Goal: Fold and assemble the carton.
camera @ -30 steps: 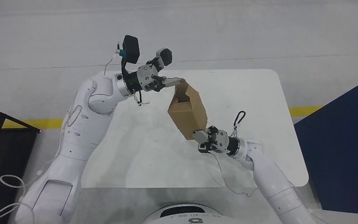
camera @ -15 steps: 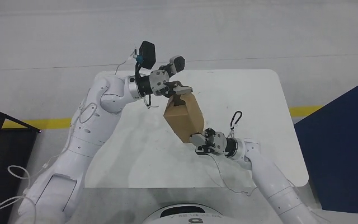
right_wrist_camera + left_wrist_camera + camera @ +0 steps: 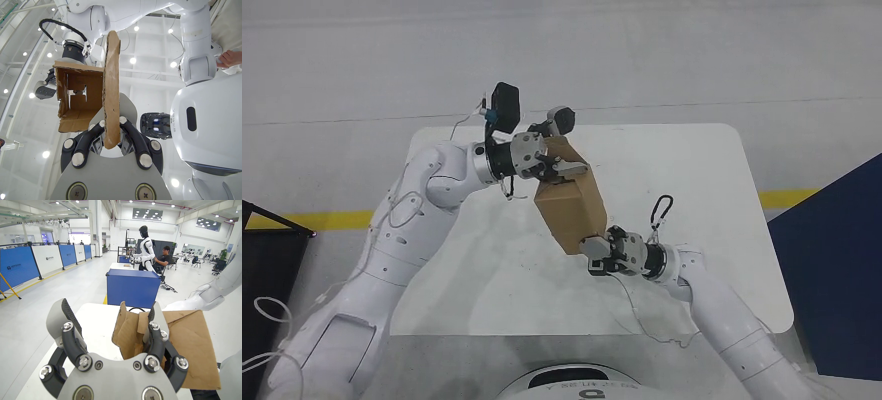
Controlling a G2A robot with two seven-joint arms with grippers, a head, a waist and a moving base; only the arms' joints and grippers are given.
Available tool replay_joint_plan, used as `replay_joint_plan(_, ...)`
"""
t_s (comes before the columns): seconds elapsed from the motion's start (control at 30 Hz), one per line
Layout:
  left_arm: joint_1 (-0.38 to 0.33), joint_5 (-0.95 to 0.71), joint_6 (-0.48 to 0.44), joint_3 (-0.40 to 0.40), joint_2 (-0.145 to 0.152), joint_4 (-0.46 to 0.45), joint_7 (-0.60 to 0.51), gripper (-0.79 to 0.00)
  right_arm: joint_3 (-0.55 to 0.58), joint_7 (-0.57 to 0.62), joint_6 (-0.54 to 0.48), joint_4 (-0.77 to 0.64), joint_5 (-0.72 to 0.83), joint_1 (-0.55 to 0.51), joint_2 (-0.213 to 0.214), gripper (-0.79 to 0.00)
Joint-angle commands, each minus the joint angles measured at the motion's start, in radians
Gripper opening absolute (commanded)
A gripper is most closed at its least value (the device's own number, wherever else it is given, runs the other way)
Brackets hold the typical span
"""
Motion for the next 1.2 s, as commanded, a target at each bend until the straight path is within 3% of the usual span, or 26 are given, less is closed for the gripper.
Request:
replay_joint_plan(0.0, 0.004, 0.025, 0.000, -0.002, 0.009, -0.012, 0.023, -0.015, 0.000, 0.000, 0.000, 0.002, 0.010, 0.003, 0.003, -0.785)
replay_joint_plan(0.17, 0.017, 0.087, 0.000, 0.001, 0.039, -0.047, 0.049, -0.123, 0.007, 0.000, 0.000, 0.017, 0.035, 0.000, 0.010, -0.785)
replay_joint_plan(0.37, 0.030, 0.139, 0.000, -0.019, 0.081, -0.092, 0.101, -0.366, 0.013, 0.000, 0.000, 0.020, 0.062, -0.007, 0.016, -0.785)
replay_joint_plan(0.5, 0.038, 0.159, 0.000, -0.014, 0.104, -0.134, 0.133, -0.474, 0.009, 0.000, 0.000, 0.032, 0.064, -0.002, 0.018, -0.785)
replay_joint_plan(0.83, 0.030, 0.135, 0.000, 0.041, 0.164, -0.178, 0.124, -0.545, -0.004, -0.008, -0.013, 0.082, 0.091, 0.028, 0.009, -0.785)
replay_joint_plan(1.17, 0.002, 0.099, 0.000, 0.048, 0.217, -0.153, 0.147, -0.533, -0.020, -0.034, -0.026, 0.103, 0.131, 0.056, -0.004, -0.785)
